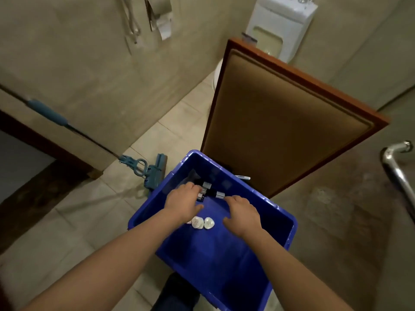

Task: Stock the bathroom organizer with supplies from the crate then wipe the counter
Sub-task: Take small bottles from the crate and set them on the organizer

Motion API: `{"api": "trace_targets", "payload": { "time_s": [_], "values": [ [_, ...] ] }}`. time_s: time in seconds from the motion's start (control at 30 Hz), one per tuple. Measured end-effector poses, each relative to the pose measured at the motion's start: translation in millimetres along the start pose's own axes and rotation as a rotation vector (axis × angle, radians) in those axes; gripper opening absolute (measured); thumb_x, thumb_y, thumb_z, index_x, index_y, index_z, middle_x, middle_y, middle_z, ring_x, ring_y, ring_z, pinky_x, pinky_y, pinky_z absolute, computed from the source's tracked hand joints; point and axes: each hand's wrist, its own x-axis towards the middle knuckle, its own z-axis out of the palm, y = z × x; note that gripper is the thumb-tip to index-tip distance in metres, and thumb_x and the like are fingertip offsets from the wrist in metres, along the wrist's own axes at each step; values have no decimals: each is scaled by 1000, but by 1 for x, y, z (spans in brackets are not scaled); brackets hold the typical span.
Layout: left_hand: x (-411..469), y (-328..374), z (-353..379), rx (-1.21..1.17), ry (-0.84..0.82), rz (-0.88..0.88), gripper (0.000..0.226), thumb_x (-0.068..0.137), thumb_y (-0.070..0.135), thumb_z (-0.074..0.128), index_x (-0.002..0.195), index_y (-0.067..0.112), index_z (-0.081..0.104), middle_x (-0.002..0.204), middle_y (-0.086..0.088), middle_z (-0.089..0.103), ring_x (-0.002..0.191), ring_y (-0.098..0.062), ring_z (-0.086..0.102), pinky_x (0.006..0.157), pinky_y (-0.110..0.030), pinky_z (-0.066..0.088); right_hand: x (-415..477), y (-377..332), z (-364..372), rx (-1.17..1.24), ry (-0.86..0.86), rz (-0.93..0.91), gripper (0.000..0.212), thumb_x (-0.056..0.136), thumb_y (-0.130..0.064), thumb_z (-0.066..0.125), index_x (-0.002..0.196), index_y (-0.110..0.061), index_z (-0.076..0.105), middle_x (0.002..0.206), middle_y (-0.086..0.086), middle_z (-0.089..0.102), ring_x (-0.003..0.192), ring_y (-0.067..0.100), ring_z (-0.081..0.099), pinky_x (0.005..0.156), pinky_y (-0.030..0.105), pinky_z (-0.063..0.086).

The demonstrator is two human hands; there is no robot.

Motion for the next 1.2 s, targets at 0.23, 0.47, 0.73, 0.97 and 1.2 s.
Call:
{"api": "trace_targets", "payload": {
  "time_s": [0.23, 0.47, 0.73, 0.97, 1.2],
  "values": [
    [86, -21, 42, 12, -132, 34, 51, 92, 38, 60, 138, 23, 44, 137, -2, 46, 124, -23, 46, 96, -40, 46, 71, 13, 41, 43, -68, 60, 62, 87, -23, 58, 146, -21, 38, 142, 3, 44, 126, 26, 43, 96, 36, 43],
    [138, -44, 95, 26, -180, 69, 41, 95, 24, 52, 135, 17, 46, 133, -8, 47, 124, -28, 45, 97, -41, 43, 131, 22, 82, 39, -107, 87, 62, 90, -14, 53, 148, -22, 33, 145, 4, 43, 126, 30, 44, 96, 40, 42],
    [166, -60, 130, 160, -146, 55, 23, 94, 16, 49, 113, 6, 53, 119, -17, 53, 113, -33, 46, 87, -39, 39, 174, 19, 118, 57, -102, 109, 59, 89, -7, 54, 143, -23, 37, 142, 8, 42, 128, 32, 41, 97, 41, 42],
    [171, -62, 148, 174, -94, 63, 34, 96, 27, 48, 127, 13, 52, 125, -14, 51, 115, -33, 43, 92, -37, 34, 181, 24, 141, -14, -50, 163, 47, 87, -4, 53, 132, -17, 47, 134, 10, 43, 125, 32, 38, 90, 39, 39],
    [169, -53, 153, 174, -136, 91, 33, 94, 26, 52, 126, 19, 53, 124, -10, 54, 115, -30, 44, 95, -36, 32, 171, 31, 151, 22, -78, 179, 38, 92, -15, 55, 128, -16, 47, 127, 10, 49, 116, 32, 45, 73, 37, 39]
  ]
}}
